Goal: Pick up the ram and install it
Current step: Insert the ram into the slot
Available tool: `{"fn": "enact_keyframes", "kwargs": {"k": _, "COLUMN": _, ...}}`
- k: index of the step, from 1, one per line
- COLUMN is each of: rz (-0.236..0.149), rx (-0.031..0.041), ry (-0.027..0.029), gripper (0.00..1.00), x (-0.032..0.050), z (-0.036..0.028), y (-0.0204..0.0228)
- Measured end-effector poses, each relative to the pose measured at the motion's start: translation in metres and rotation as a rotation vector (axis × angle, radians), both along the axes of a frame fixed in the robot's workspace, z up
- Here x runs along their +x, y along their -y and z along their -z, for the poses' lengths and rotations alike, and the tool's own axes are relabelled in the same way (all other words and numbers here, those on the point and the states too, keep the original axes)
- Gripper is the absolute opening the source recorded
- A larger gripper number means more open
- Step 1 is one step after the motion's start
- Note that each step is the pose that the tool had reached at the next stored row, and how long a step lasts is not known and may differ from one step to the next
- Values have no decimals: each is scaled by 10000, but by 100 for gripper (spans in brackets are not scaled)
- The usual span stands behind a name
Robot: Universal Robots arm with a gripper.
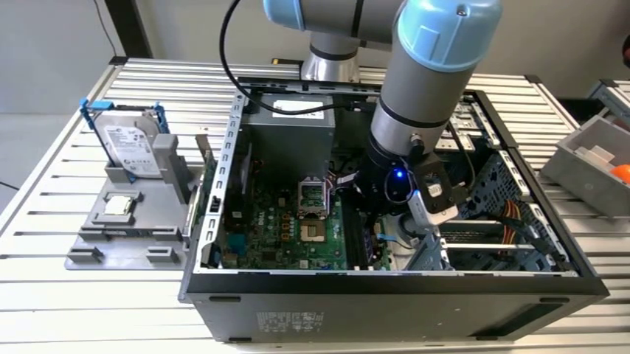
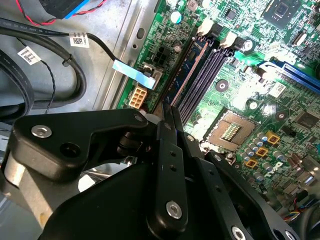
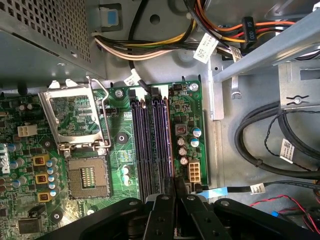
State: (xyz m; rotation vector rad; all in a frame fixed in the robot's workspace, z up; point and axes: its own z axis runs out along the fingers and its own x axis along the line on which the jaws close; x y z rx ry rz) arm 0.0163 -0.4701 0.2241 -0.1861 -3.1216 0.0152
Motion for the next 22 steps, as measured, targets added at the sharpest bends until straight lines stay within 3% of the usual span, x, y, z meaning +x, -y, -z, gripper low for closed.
{"fn": "enact_keyframes", "kwargs": {"k": 22, "rz": 1, "rx": -1, "ry": 5, "gripper": 0, "x": -7, "z": 0, "y": 0}}
